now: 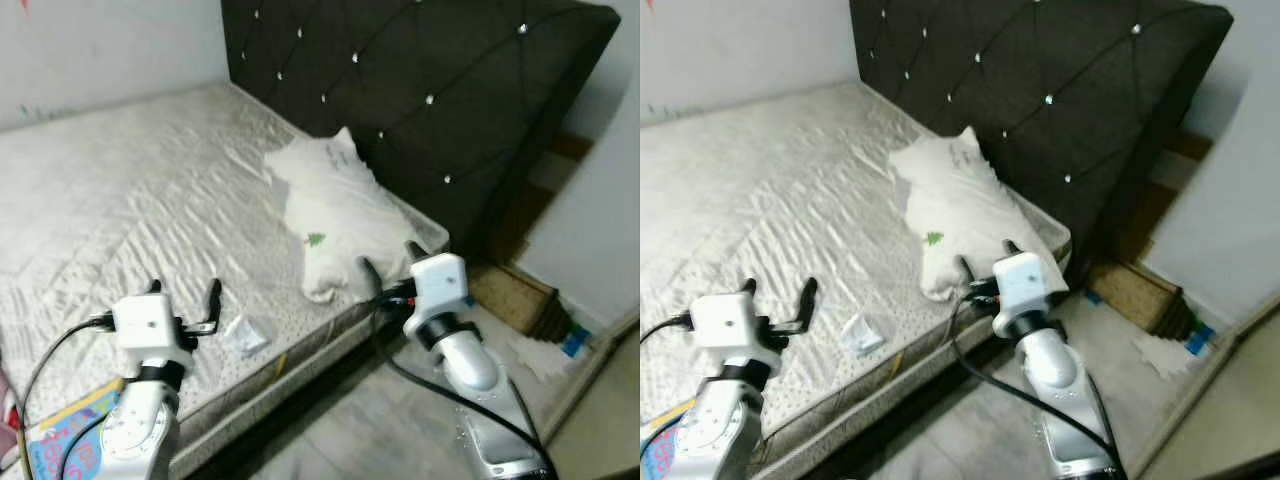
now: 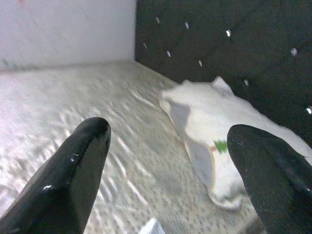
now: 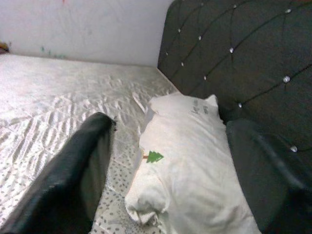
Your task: Clean up the room
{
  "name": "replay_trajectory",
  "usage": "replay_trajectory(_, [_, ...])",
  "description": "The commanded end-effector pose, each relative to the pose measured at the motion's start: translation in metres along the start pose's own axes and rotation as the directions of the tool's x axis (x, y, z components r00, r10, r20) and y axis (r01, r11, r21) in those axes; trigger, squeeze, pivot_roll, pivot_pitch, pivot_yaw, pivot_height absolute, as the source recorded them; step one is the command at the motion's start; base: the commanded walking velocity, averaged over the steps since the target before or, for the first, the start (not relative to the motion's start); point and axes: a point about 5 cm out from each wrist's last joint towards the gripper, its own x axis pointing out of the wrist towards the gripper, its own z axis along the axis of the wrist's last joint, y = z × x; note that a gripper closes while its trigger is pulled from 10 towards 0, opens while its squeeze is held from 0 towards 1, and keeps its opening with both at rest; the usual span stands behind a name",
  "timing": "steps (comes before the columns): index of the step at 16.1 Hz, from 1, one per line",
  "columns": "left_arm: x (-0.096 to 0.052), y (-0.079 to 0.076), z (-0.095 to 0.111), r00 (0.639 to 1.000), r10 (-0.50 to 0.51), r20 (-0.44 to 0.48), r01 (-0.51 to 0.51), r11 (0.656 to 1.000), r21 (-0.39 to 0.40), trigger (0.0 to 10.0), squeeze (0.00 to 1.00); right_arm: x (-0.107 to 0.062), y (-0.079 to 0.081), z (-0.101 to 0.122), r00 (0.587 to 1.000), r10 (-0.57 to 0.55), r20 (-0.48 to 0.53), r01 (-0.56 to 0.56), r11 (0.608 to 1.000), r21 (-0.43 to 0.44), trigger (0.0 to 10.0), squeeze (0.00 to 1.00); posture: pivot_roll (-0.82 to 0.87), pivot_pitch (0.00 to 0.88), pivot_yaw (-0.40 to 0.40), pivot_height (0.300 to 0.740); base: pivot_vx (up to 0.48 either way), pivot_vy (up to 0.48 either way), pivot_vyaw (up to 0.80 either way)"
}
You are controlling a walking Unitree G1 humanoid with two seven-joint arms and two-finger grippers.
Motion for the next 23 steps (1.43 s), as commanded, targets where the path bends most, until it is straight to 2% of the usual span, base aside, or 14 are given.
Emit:
replay_trajectory(1, [0.001,-0.006,0.001,1.000,-0.013,0.004,0.014,1.000,-0.010,10.0,1.00,-0.004,-0.010,-0.001,0.999,-0.038,-0.010,0.038,0.999,-0.007,10.0,1.00,-0.01,0.020,-0.075,0.740,0.000,0.000,0.79])
replay_trajectory(8, [0.001,-0.006,0.001,1.000,-0.007,0.008,0.007,1.000,-0.009,10.0,1.00,-0.003,-0.012,-0.003,0.999,-0.045,-0.020,0.045,0.999,0.008,10.0,1.00,-0.01,0.034,-0.085,0.740,0.000,0.000,0.79])
replay_trajectory(10, [0.001,-0.004,0.000,0.999,0.041,0.001,-0.041,0.999,0.023,10.0,1.00,-0.003,-0.013,-0.002,0.999,-0.048,-0.020,0.048,0.999,0.007,10.0,1.00,-0.01,0.034,-0.085,0.740,0.000,0.000,0.79])
replay_trajectory(15, [0.002,-0.009,0.000,1.000,0.014,0.008,-0.014,1.000,-0.005,10.0,1.00,-0.003,-0.015,-0.002,0.999,-0.050,-0.018,0.050,0.999,0.009,10.0,1.00,-0.02,0.035,-0.089,0.740,0.000,0.000,0.79])
replay_trajectory(16, [0.002,-0.009,0.000,1.000,0.025,0.004,-0.025,1.000,0.014,10.0,1.00,-0.003,-0.015,-0.002,0.999,-0.048,-0.015,0.049,0.999,0.011,10.0,1.00,-0.01,0.034,-0.091,0.740,0.000,0.000,0.63])
replay_trajectory(17, [0.003,-0.010,0.000,1.000,0.030,-0.005,-0.030,0.999,0.025,10.0,0.78,-0.002,-0.015,-0.002,0.999,-0.052,-0.015,0.053,0.998,0.024,10.0,1.00,-0.01,0.034,-0.094,0.740,0.000,0.000,0.00])
replay_trajectory(18, [0.001,-0.014,0.002,0.999,-0.038,0.012,0.038,0.999,-0.019,10.0,0.00,-0.001,-0.016,-0.003,0.998,-0.061,-0.024,0.061,0.998,0.034,10.0,0.00,-0.01,0.032,-0.095,0.740,0.000,0.000,0.00])
replay_trajectory(19, [0.000,-0.016,0.004,0.997,-0.067,0.030,0.069,0.997,-0.037,10.0,0.00,0.000,-0.016,-0.002,0.998,-0.059,-0.023,0.060,0.998,0.032,10.0,0.00,-0.01,0.031,-0.096,0.740,0.000,0.000,0.00])
replay_trajectory(23, [0.002,-0.020,0.004,0.996,-0.082,0.030,0.082,0.996,-0.022,10.0,0.00,0.003,-0.012,-0.002,0.999,-0.032,-0.021,0.032,0.999,0.009,10.0,0.00,-0.01,0.026,-0.098,0.740,0.265,0.000,0.00])
